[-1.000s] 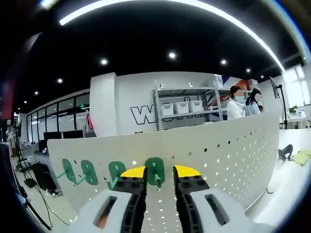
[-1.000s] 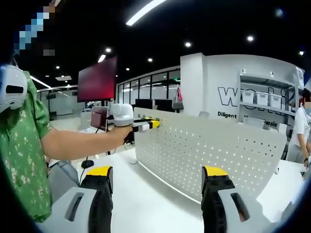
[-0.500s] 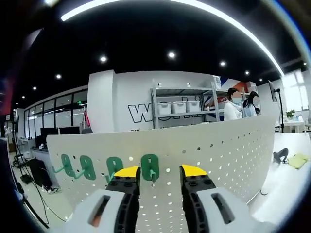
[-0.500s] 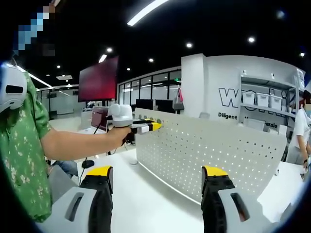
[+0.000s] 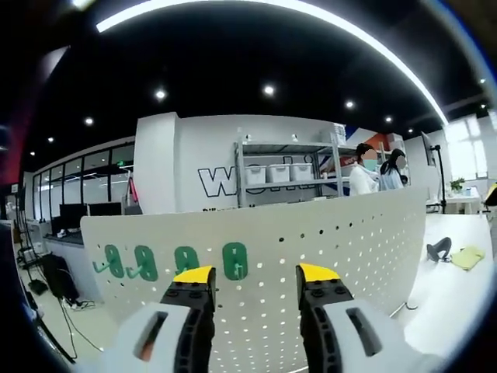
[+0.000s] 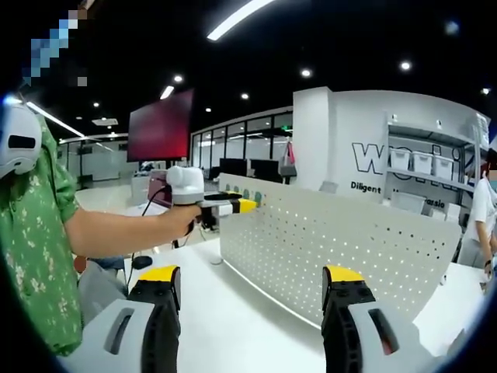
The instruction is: Insert the hook assembly into the mounting plate slot until the hook locks in place.
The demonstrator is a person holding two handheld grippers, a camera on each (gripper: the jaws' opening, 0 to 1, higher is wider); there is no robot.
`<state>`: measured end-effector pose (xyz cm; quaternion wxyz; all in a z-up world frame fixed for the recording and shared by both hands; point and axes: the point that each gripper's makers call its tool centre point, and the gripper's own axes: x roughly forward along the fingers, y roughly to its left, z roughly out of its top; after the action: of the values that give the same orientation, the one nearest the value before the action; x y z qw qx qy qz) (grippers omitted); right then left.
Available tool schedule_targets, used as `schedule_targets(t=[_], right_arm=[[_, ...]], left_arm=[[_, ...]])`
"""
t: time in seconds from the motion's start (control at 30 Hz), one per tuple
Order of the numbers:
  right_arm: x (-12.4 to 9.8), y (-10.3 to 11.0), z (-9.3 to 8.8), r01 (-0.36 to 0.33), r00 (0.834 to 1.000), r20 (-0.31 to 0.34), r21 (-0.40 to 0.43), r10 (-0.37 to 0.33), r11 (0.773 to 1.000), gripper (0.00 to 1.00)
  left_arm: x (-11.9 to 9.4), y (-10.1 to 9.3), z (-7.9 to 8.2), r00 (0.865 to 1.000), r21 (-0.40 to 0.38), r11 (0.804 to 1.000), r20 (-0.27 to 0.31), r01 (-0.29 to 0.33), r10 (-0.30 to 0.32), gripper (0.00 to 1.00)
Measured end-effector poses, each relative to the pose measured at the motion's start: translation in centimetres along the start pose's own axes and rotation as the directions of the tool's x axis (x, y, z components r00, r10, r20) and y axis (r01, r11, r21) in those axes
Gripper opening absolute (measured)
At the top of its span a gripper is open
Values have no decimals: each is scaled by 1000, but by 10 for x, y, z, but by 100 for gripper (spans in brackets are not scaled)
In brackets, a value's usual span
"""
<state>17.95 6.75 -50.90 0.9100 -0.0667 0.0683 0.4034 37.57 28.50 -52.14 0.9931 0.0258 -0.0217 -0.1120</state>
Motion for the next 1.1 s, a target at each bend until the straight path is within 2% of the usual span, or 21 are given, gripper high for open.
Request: schedule_targets(t=[0.4,0.63,0.9,1.1], right_arm=[[5,11,0,-10,1000,0,-1,10,1000,76],[13,25,-2,-29,1000,-7,-7,29,1000,77],[21,40,1,-46,999,23,14,45,999,77],[28,52,-2,-52,998,21,17,52,998,77]], left_arm=[[-35,-3,3,1000,0,1000,-2,25,-25,50],[-55,1,7,1000,-1,1000,4,26,-26,52],[-92,8,9,1000,11,1000,8,23,-23,55],[-124,16,3,1000,14,1000,-6,14,-14,55]])
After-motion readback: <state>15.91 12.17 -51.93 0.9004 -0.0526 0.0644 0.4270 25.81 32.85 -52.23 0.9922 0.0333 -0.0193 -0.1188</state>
